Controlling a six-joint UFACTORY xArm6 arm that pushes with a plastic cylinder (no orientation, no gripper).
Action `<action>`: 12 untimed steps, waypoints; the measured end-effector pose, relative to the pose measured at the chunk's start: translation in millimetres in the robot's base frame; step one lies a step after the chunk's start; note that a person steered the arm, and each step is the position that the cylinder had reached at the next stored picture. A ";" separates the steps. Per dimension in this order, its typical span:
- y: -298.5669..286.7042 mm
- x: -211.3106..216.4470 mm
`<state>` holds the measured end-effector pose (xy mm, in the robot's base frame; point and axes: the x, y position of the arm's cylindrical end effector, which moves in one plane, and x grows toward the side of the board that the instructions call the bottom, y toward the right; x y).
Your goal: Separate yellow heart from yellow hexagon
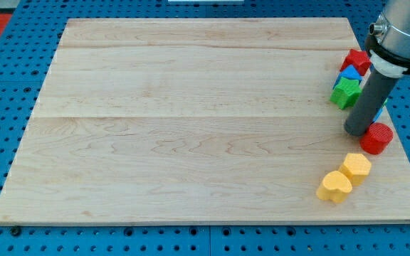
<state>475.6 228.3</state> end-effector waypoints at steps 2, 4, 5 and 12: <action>2.2 3.2; 5.3 4.0; 5.3 4.1; -174.7 84.0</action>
<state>559.6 53.6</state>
